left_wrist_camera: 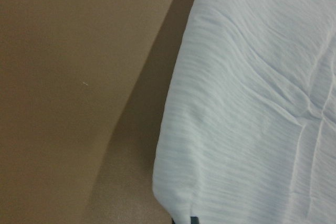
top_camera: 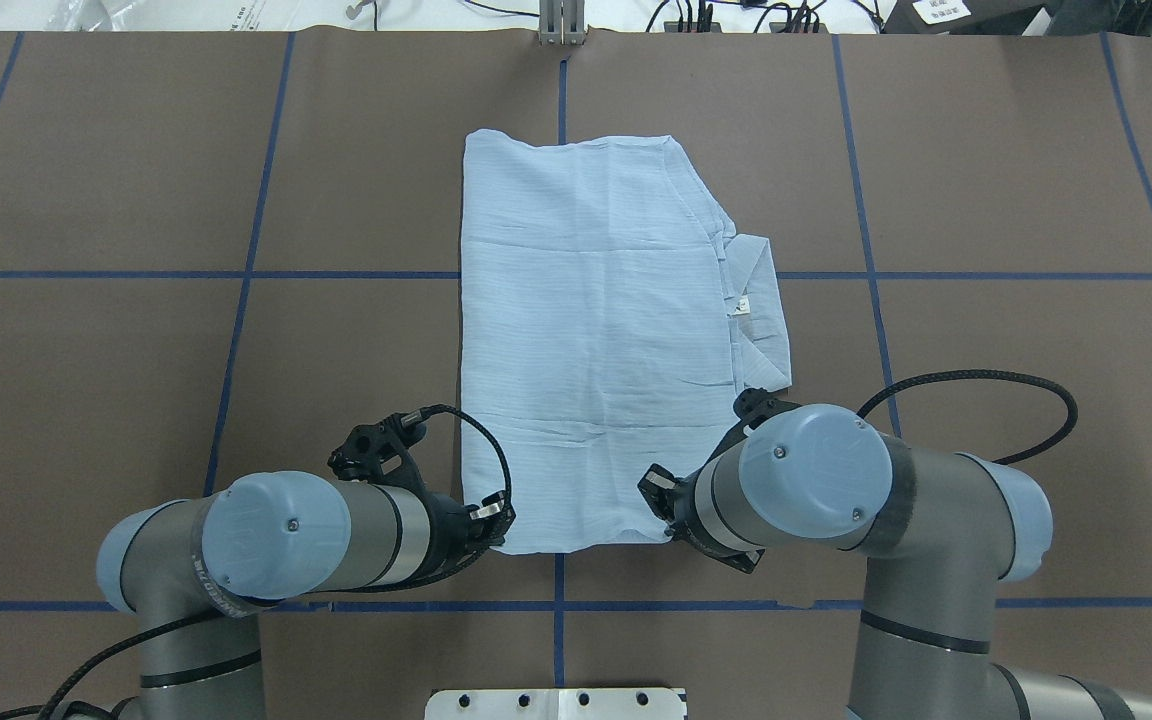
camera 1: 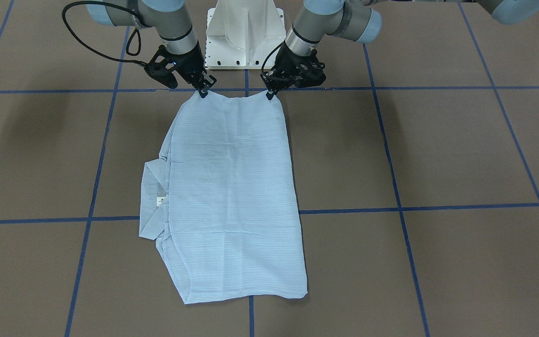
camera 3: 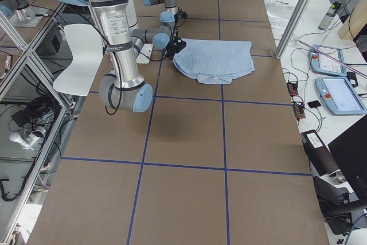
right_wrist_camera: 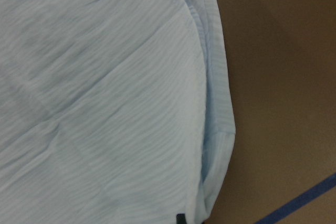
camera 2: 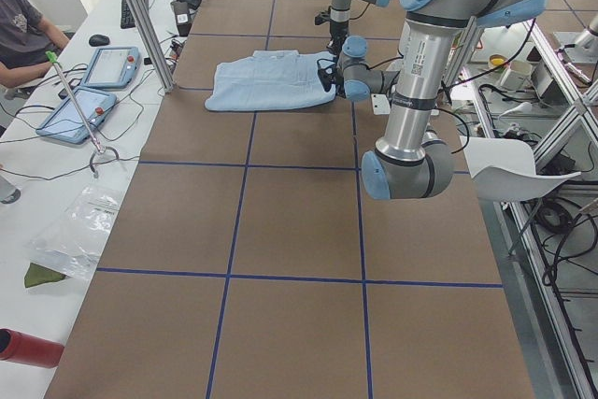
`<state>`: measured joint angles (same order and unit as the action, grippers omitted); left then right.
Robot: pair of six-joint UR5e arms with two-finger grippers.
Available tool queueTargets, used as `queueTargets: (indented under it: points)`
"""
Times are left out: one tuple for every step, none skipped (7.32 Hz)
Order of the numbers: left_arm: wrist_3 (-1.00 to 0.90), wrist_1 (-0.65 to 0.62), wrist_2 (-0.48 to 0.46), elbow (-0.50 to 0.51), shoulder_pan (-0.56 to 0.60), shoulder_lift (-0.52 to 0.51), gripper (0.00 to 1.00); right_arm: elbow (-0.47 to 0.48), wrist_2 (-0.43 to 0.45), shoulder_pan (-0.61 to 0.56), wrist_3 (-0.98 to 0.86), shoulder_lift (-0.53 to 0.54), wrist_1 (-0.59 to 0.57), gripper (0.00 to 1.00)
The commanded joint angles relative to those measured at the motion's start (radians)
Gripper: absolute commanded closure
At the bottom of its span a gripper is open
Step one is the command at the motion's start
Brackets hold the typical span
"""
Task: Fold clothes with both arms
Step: 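Lift the near edge with both grippers and carry it away from the robot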
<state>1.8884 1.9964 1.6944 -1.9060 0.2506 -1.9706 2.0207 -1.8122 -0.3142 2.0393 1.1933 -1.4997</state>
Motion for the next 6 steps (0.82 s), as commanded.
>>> queueTargets:
  points:
    - [0.0, -0.147, 0.046, -0.143, -0.011, 0.007, 1.0, 0.059, -0.051, -0.002, -0.001, 0.012, -0.002, 1.0]
    - [0.0, -0.209, 0.054, -0.197, -0.013, 0.003, 1.0, 0.108, -0.084, -0.003, -0.001, 0.034, -0.004, 1.0]
    - [0.001, -0.265, 0.054, -0.253, -0.04, 0.002, 1.0, 0.153, -0.155, -0.005, -0.001, 0.051, -0.005, 1.0]
    - [0.008, -0.321, 0.054, -0.304, -0.069, 0.002, 1.0, 0.182, -0.235, -0.017, -0.001, 0.051, -0.007, 1.0]
    - [0.011, -0.384, 0.06, -0.359, -0.085, 0.002, 1.0, 0.211, -0.301, -0.031, -0.001, 0.052, -0.007, 1.0]
    - [0.012, -0.442, 0.108, -0.407, -0.09, -0.001, 1.0, 0.217, -0.356, -0.049, -0.001, 0.049, -0.007, 1.0]
